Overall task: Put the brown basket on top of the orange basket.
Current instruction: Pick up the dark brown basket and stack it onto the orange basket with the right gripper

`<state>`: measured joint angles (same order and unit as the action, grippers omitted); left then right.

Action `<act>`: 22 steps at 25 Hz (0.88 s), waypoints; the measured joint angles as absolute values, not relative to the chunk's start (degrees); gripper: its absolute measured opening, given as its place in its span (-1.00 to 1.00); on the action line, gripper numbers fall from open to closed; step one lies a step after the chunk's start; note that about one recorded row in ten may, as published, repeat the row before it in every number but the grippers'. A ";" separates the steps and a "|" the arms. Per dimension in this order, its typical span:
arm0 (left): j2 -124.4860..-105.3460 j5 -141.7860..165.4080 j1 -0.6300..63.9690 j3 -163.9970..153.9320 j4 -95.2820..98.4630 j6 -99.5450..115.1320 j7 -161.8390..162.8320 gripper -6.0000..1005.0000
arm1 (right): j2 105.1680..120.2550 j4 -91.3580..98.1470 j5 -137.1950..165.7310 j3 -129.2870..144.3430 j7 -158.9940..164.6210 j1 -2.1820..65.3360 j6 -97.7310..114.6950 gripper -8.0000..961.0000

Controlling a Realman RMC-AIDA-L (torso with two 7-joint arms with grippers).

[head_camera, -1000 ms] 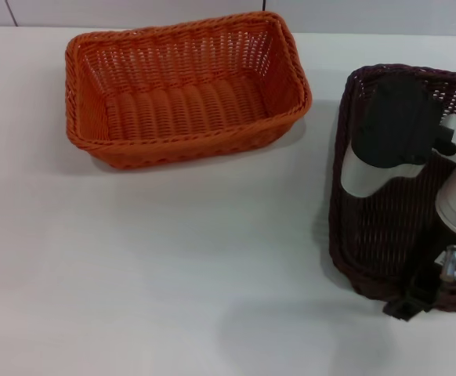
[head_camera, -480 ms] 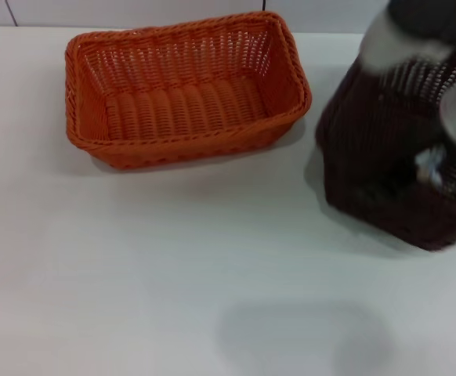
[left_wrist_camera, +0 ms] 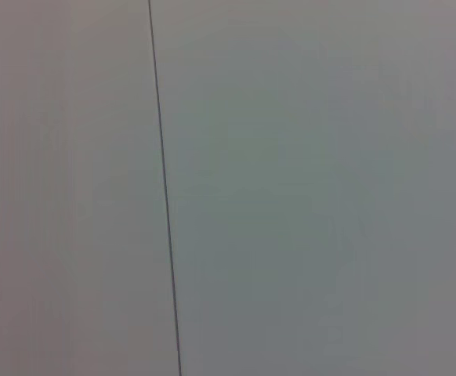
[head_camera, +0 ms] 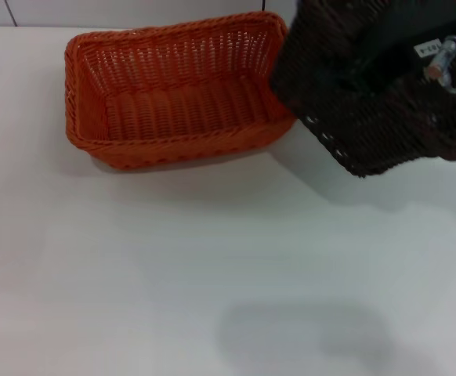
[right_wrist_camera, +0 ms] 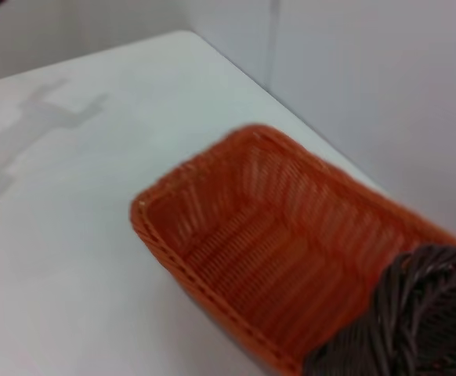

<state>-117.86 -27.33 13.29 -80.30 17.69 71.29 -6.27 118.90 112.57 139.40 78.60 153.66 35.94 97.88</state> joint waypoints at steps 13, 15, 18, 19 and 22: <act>-118.08 -27.33 13.20 -80.22 17.66 71.33 -6.24 0.68 | 119.35 117.15 155.41 103.85 113.86 31.95 82.42 -0.71; -118.18 -27.33 13.17 -80.33 17.50 71.36 -6.23 0.68 | 119.33 115.23 163.22 110.19 106.30 30.92 77.52 -0.71; -118.30 -27.33 13.17 -80.33 17.41 71.30 -6.24 0.68 | 119.29 113.51 165.79 112.50 101.91 29.99 73.50 -0.71; -118.34 -27.32 13.18 -80.33 17.35 71.21 -6.24 0.68 | 119.27 112.62 166.52 113.22 99.01 29.30 71.00 -0.71; -118.43 -27.45 13.34 -80.33 17.21 70.91 -6.23 0.68 | 119.23 109.85 167.05 114.20 89.21 27.05 63.80 -0.71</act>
<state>-118.43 -27.45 13.34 -80.33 17.21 70.91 -6.23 119.23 109.85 167.05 114.20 89.21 27.05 63.80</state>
